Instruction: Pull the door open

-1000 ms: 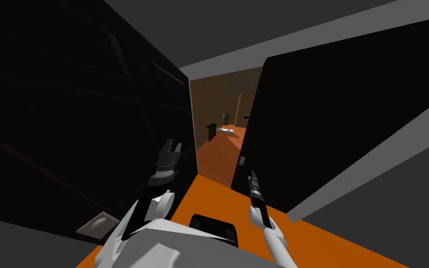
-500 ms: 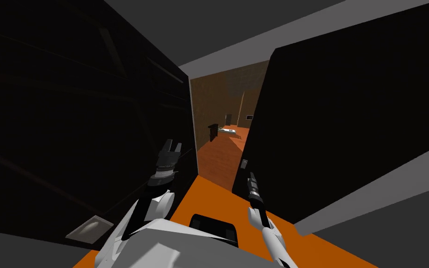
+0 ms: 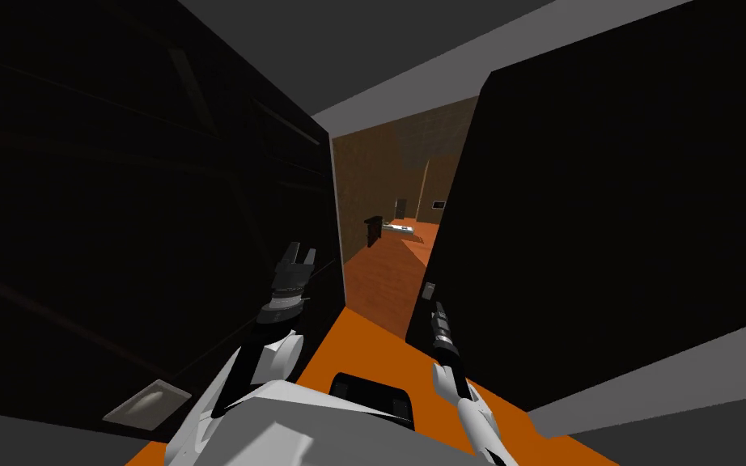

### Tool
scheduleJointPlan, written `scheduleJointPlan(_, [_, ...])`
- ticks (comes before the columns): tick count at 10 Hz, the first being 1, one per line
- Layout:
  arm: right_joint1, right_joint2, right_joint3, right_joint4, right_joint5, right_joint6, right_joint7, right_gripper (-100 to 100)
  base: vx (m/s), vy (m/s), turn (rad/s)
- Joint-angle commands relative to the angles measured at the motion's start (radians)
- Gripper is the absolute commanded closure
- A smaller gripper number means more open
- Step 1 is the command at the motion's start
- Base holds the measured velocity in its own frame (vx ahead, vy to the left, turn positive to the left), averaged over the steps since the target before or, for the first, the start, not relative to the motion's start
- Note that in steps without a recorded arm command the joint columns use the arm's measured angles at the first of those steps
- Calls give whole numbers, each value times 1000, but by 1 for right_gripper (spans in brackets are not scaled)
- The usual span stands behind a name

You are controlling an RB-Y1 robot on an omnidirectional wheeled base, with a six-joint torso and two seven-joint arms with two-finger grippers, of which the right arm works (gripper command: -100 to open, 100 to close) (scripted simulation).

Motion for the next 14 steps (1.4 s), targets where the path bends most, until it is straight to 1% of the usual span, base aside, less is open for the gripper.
scheduleJointPlan(1, [-13,-11,-4,36,-3,-18,-9,-100,150,4,49])
scheduleJointPlan(2, [-3,-29,-8,39,-7,-22,-25,-100,165,-2,97])
scheduleJointPlan(3, [4,-43,-11,42,-10,-25,-38,-100,217,31,136])
scheduleJointPlan(5, [4,-43,-11,42,-10,-25,-38,-100,106,5,5])
scheduleJointPlan(6, [18,-72,-17,47,-16,-32,-63,-100,150,-33,124])
scheduleJointPlan(7, [24,-84,-20,49,-18,-34,-74,-100,253,-29,166])
scheduleJointPlan(8, [24,-84,-20,49,-18,-34,-74,-100,147,-12,33])
scheduleJointPlan(9, [34,-104,-25,53,-23,-39,-92,-100,155,-47,75])
scheduleJointPlan(10, [34,-104,-25,45,-23,-39,-92,-100,132,-30,27])
scheduleJointPlan(11, [34,-104,-25,53,-23,-39,-92,-100,29,20,-4])
scheduleJointPlan(12, [53,-94,-22,26,-21,-24,-88,-100,-5,14,-11])
scheduleJointPlan(13, [53,-94,-22,26,-21,-24,-88,100,-6,1,-2])
scheduleJointPlan(14, [53,-94,-22,26,-21,-24,-88,100,0,0,0])
